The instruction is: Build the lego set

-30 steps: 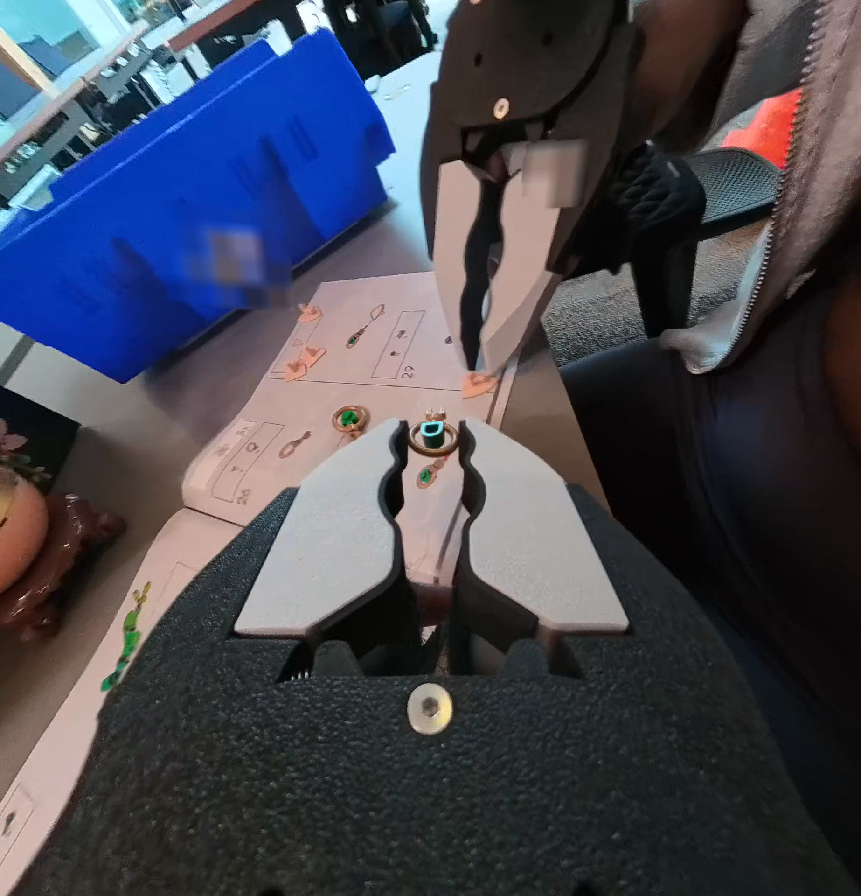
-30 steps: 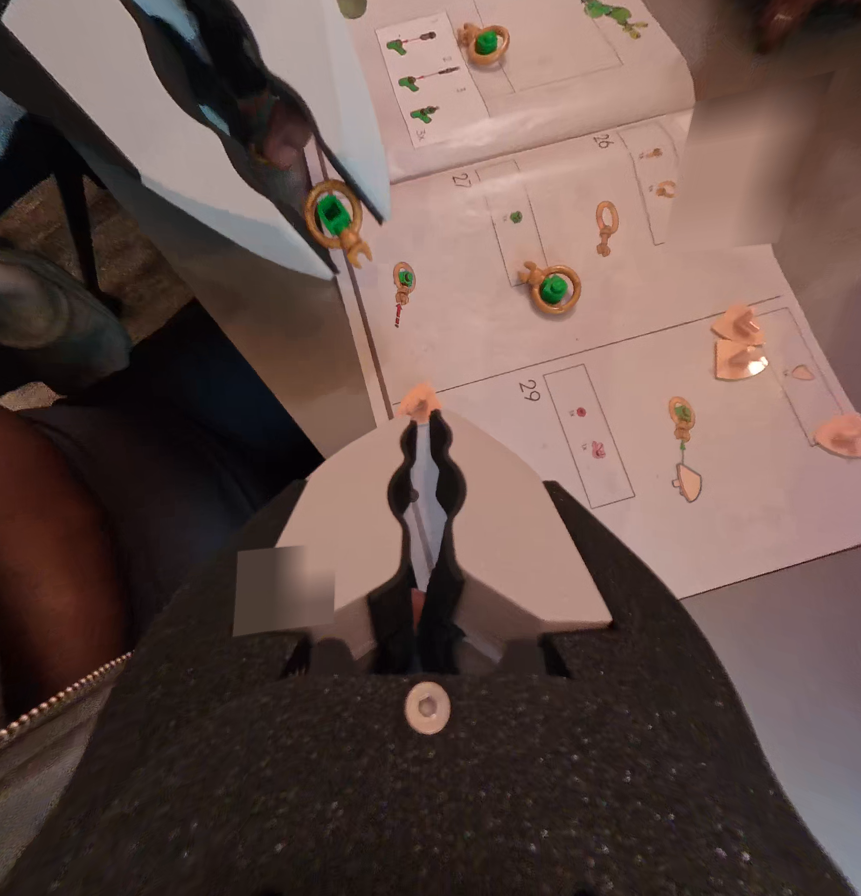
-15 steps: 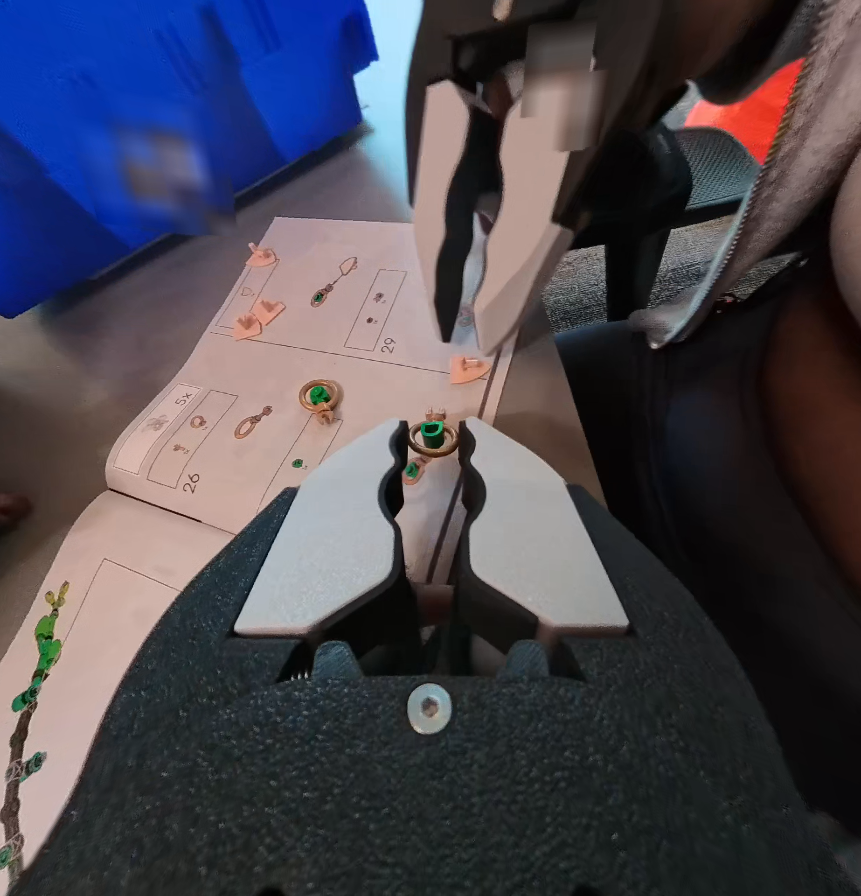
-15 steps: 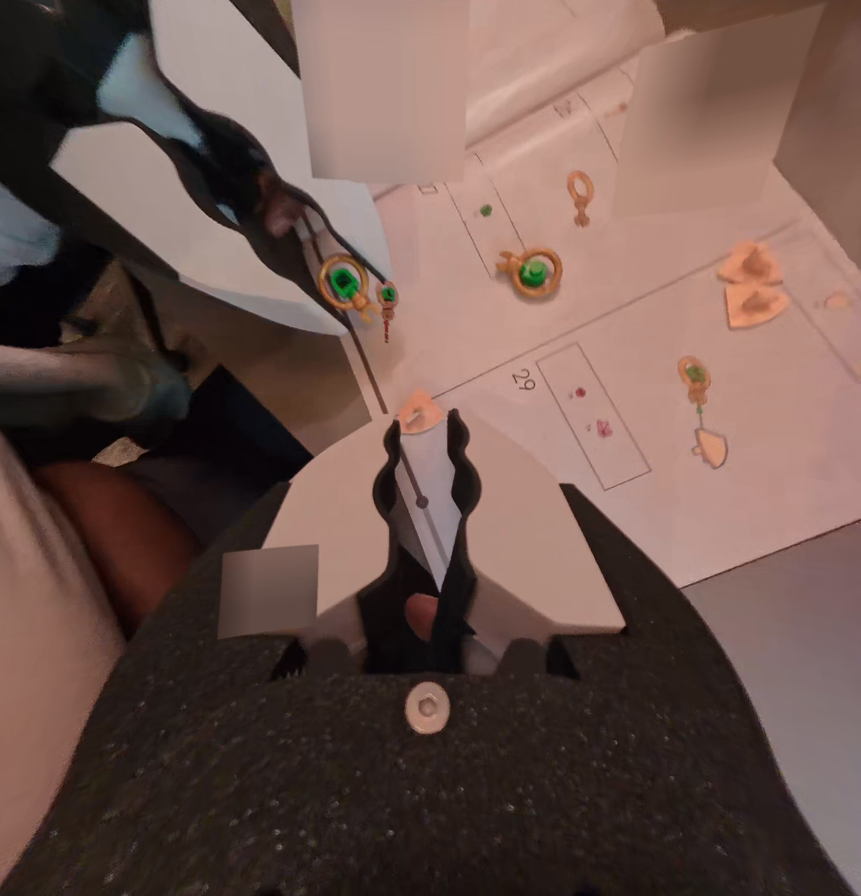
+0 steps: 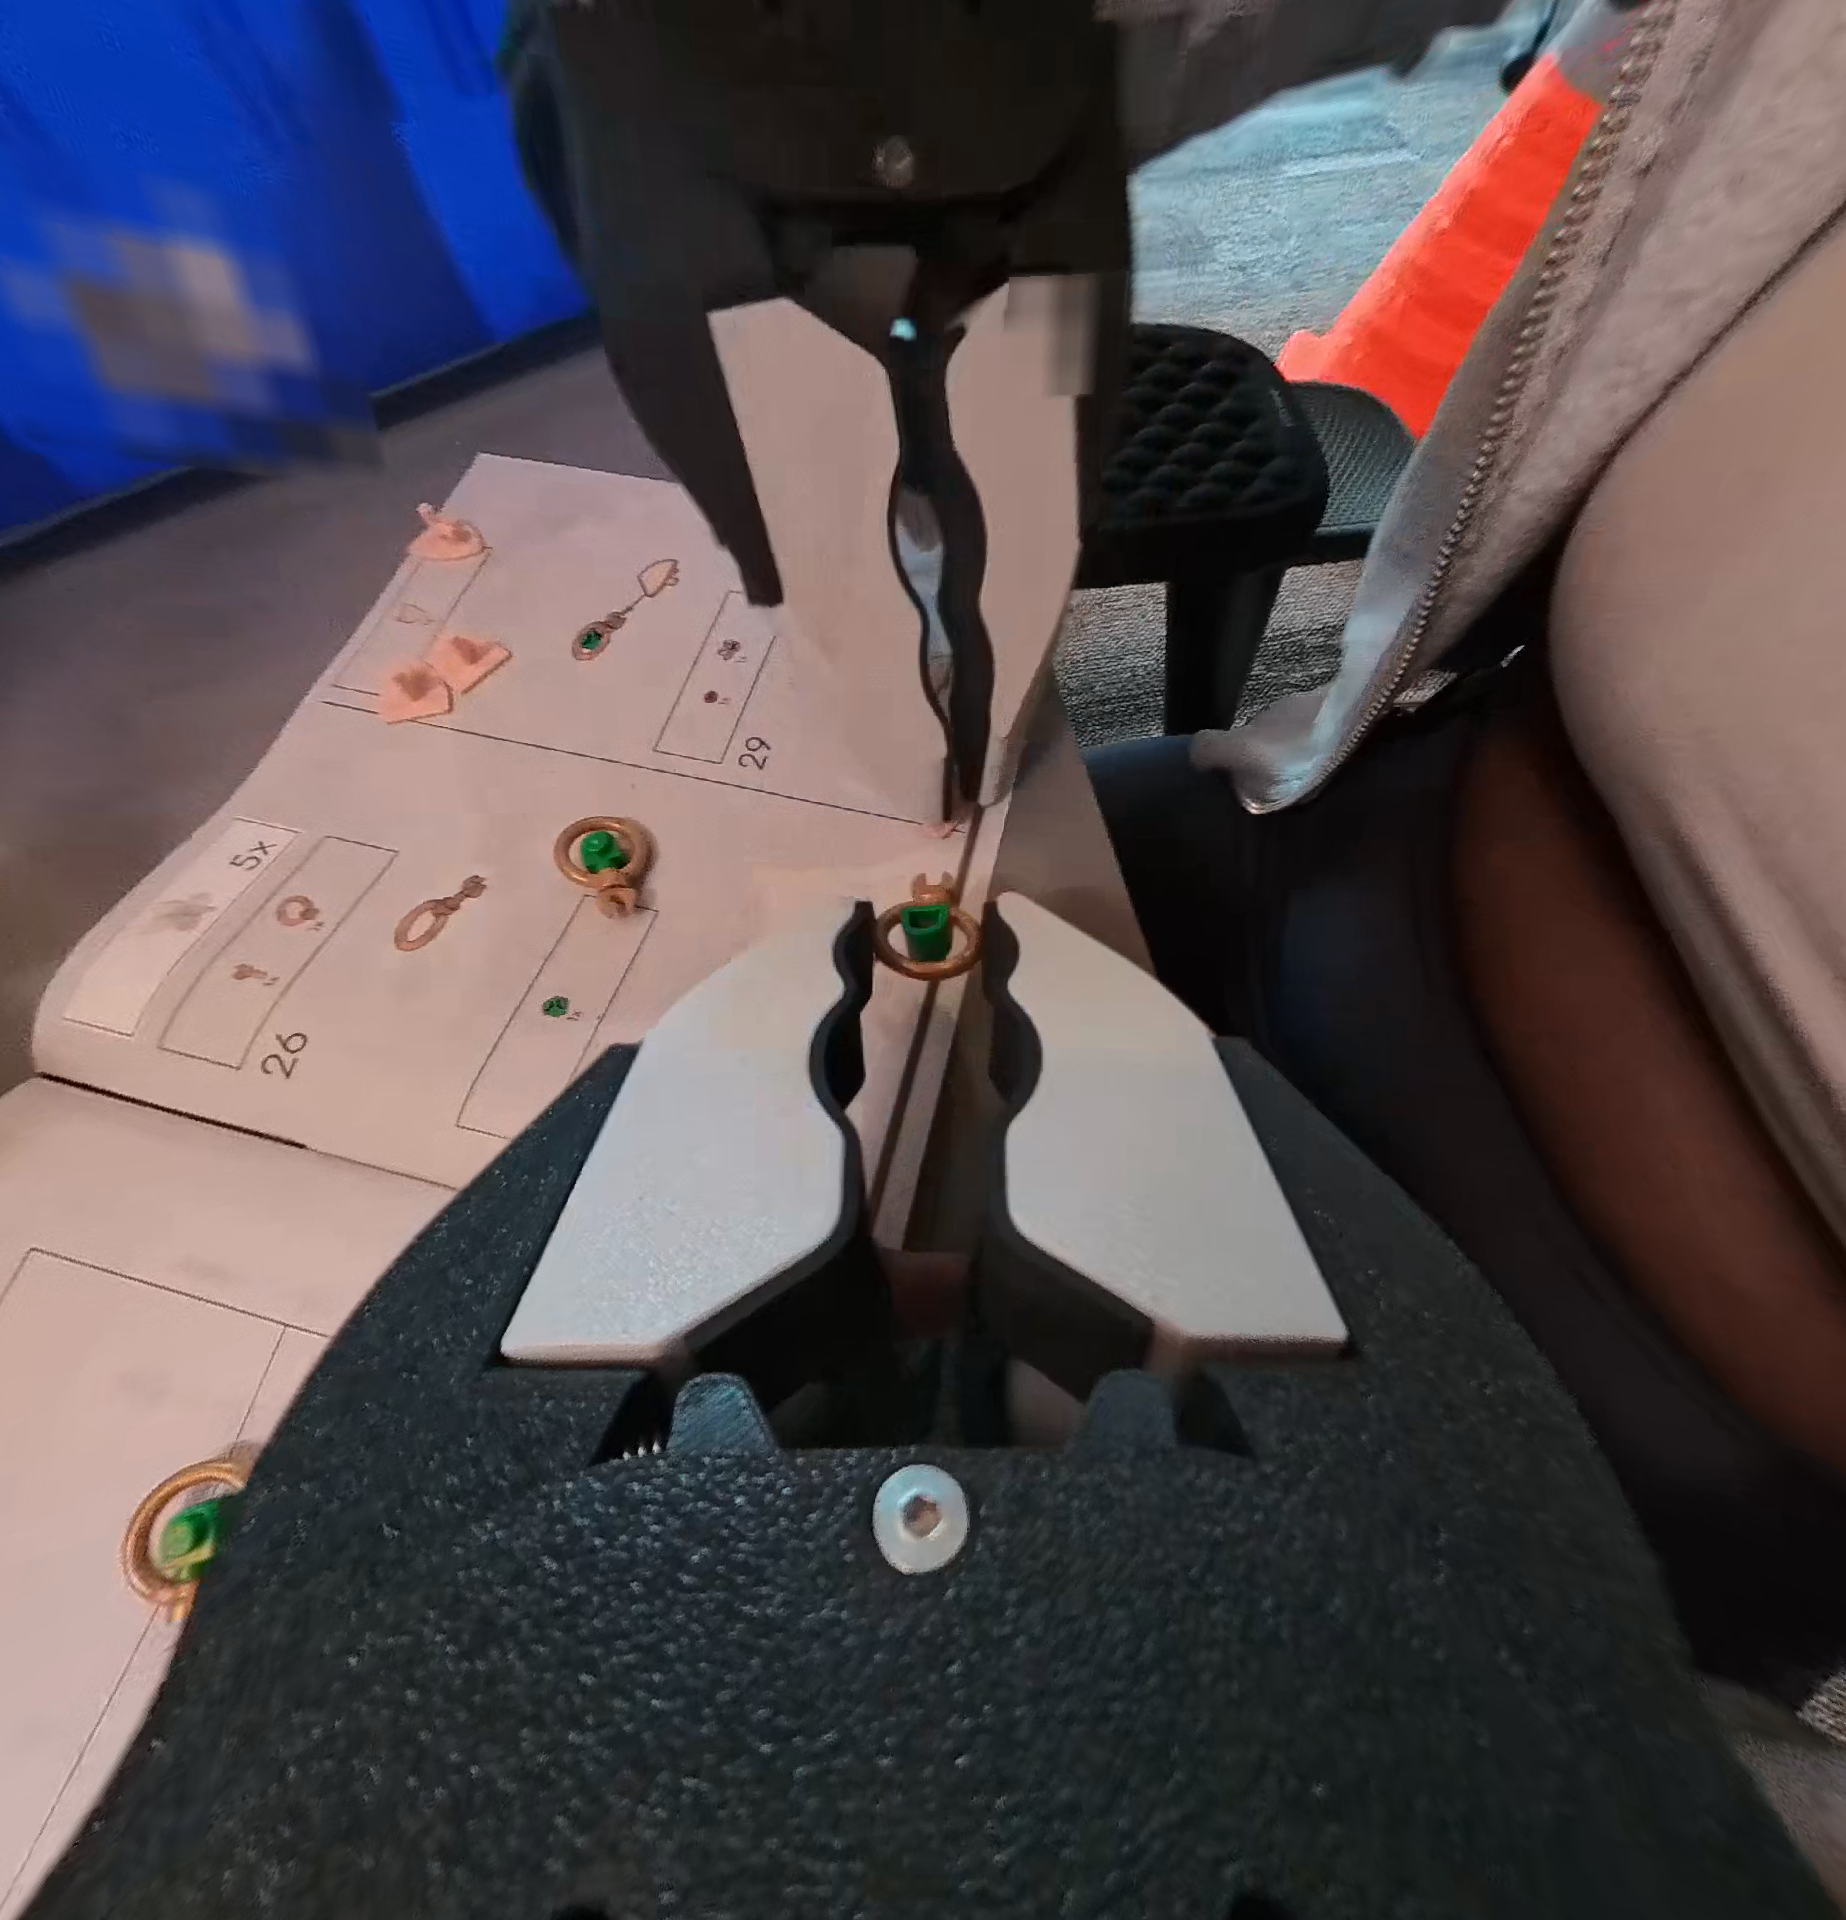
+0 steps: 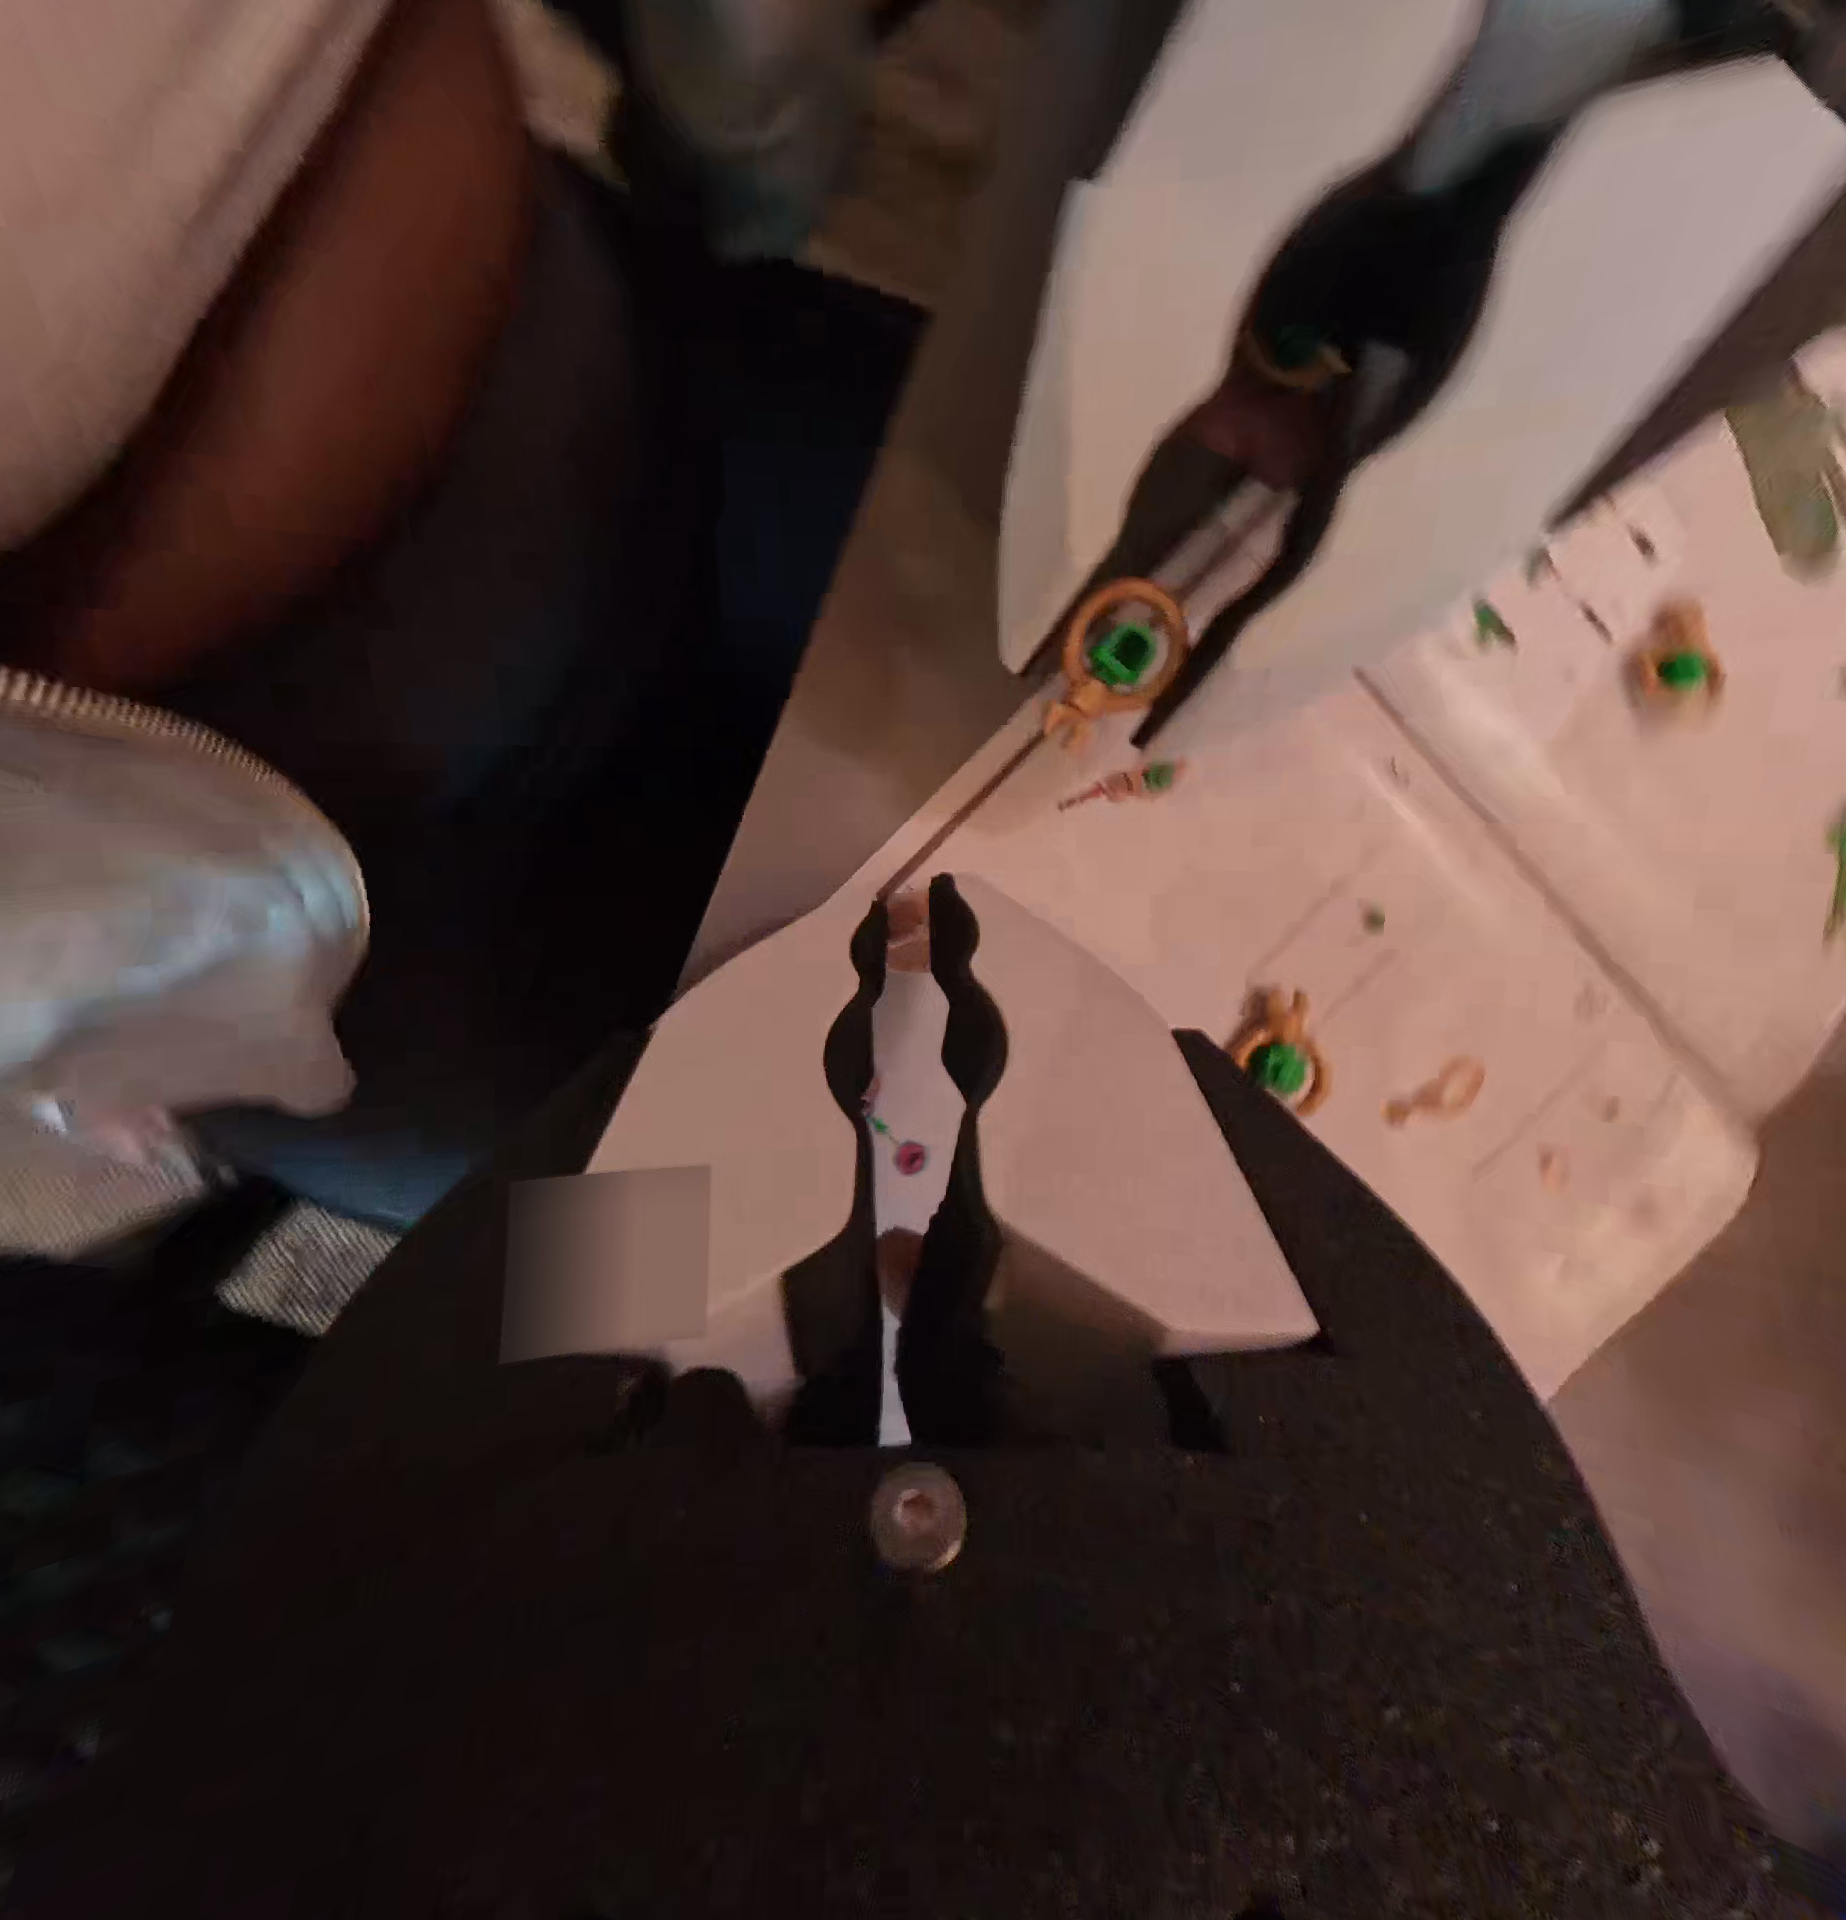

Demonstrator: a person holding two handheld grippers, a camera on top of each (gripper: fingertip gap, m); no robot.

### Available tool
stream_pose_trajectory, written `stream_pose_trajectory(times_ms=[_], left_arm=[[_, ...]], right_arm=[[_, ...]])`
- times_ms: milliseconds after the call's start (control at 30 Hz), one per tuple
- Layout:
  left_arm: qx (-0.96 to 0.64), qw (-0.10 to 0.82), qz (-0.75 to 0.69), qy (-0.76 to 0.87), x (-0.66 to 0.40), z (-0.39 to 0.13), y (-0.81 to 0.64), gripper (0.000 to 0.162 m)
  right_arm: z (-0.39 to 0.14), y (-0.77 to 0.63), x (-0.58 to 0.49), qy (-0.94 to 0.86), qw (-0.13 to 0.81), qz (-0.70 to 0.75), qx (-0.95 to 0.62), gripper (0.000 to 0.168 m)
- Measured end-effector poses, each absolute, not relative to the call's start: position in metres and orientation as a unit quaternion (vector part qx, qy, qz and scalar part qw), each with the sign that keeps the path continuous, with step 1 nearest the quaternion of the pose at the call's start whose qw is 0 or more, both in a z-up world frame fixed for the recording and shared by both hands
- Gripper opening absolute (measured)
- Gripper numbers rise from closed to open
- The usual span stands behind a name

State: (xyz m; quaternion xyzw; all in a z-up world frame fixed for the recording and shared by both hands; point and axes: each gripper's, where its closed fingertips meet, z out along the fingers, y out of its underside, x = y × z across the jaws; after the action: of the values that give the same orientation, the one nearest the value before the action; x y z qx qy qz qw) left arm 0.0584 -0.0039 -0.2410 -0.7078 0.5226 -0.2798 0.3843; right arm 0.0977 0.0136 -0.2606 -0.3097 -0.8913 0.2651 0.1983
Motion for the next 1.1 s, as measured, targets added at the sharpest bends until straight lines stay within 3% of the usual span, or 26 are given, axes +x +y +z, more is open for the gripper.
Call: stream_pose_trajectory(times_ms=[233,367,533,967,1100], left_arm=[[-0.720,0.383,-0.261,0.517,0.055,-0.242,-0.007,0.019],[-0.724,0.399,-0.250,0.504,0.052,-0.240,-0.003,0.019],[-0.722,0.421,-0.250,0.489,0.056,-0.238,0.003,0.019],[-0.729,0.403,-0.192,0.519,0.068,-0.251,0.010,0.019],[-0.731,0.399,-0.184,0.522,0.068,-0.253,0.011,0.019]], right_arm=[[-0.258,0.030,0.088,-0.929,0.158,0.255,-0.216,0.024],[-0.245,0.040,0.087,-0.880,0.211,0.278,-0.321,0.024],[-0.241,0.043,0.104,-0.758,0.242,0.334,-0.506,0.010],[-0.261,0.033,0.096,-0.734,0.215,0.356,-0.537,0.006],[-0.259,0.031,0.093,-0.727,0.207,0.369,-0.541,0.014]])
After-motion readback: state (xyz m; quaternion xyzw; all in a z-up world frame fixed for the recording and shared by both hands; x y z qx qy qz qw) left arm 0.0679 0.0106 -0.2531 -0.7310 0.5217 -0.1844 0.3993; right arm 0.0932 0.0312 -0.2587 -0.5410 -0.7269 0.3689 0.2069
